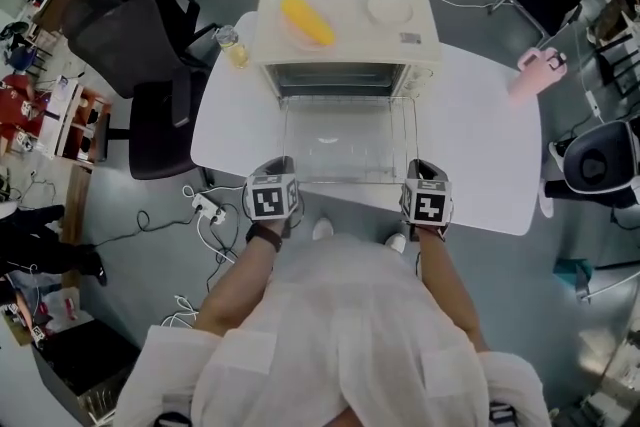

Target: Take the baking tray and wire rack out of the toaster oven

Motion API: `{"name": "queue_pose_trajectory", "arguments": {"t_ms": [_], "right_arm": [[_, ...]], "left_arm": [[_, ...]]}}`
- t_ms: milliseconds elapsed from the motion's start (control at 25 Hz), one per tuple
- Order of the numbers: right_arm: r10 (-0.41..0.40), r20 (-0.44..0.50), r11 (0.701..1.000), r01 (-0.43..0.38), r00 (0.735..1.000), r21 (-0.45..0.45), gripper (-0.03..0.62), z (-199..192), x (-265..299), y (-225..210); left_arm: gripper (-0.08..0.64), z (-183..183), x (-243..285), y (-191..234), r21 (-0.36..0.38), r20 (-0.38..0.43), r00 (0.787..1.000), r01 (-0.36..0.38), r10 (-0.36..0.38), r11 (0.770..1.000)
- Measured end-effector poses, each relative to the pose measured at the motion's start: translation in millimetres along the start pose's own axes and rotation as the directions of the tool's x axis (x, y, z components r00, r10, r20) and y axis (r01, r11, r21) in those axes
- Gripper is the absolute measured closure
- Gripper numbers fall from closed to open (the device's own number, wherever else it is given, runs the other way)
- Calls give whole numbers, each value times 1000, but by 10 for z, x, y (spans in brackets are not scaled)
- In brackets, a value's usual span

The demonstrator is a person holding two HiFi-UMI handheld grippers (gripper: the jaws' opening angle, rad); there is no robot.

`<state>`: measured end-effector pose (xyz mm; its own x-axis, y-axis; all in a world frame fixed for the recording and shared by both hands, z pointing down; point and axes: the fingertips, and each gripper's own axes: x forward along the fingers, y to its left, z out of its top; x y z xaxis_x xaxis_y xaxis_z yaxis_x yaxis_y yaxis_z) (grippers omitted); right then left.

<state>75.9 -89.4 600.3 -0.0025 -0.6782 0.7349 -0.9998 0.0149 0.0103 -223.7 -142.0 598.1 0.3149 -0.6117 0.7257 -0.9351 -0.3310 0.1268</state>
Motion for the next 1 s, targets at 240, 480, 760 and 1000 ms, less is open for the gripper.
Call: {"name": "queue_pose_trajectory", "arguments": {"t_ms": [240,480,760,1000], "right_arm": [[-46,-23,999,47,999,27,578,-286,-186,-748],[-102,-45,992,105,994,71,578,-631,-380,-1607],[-166,-69,973,175,984,148,578,-1113,-527,-2518],[-220,-114,939,242,969,243,577,-1646,-688,-3044]], "left_arm": [[548,-64,197,-781,18,-31,998,56,-56,998],[548,-92,485,-1695,52,-68,989,131,-128,990],[548,-120,844,-2687,134,-110,972,222,-208,966],[548,-269,1146,-3376,202,-168,948,301,-269,932]]}}
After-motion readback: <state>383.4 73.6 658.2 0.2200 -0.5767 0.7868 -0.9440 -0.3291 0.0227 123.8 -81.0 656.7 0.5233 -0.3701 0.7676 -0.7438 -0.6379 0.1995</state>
